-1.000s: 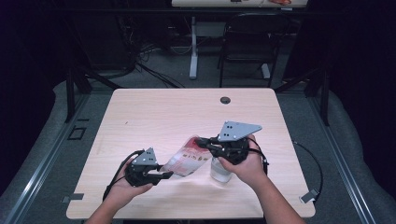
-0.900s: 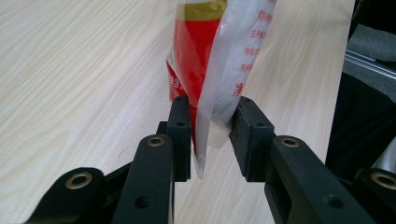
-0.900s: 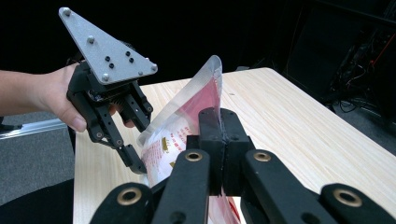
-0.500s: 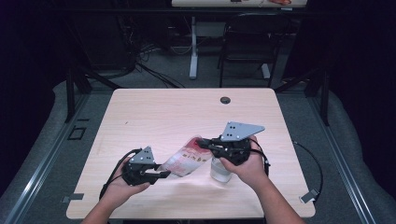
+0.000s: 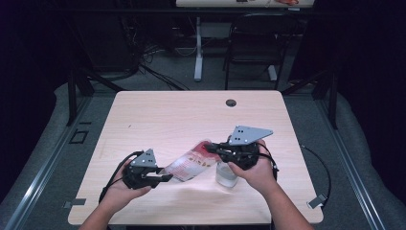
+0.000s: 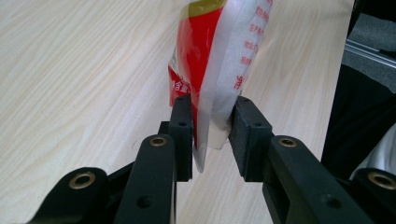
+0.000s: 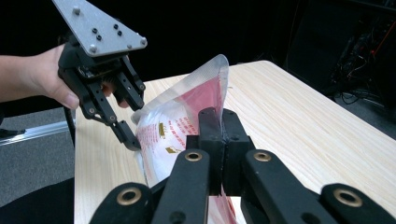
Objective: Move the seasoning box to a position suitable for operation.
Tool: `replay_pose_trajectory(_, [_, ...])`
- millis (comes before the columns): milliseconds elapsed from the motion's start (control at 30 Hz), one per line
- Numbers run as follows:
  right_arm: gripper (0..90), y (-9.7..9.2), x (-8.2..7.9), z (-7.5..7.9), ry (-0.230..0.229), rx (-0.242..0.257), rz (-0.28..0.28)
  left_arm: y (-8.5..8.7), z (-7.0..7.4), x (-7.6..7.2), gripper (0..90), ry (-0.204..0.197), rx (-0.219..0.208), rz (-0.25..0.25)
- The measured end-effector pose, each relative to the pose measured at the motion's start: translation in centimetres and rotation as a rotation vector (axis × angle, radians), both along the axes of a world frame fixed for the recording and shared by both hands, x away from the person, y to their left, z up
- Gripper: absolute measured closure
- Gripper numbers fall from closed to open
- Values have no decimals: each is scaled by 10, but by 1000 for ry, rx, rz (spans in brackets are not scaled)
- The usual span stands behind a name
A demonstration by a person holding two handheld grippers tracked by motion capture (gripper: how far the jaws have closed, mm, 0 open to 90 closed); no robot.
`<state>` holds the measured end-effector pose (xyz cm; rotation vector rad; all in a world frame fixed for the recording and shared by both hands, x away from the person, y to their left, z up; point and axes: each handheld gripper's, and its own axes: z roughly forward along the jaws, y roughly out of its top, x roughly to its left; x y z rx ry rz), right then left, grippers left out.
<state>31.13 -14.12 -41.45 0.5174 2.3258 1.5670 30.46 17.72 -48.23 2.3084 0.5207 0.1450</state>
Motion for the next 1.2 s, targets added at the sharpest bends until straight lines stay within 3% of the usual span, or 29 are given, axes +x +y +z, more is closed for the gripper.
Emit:
replay_pose_trajectory(700, [899,-9,0,-11,13,-1,-30,0,11,2,726,6,35,-6])
replay_pose_trajectory(1200, [899,-18,-1,-20,9,64,-36,-3,23,4,732,-2,82,-24])
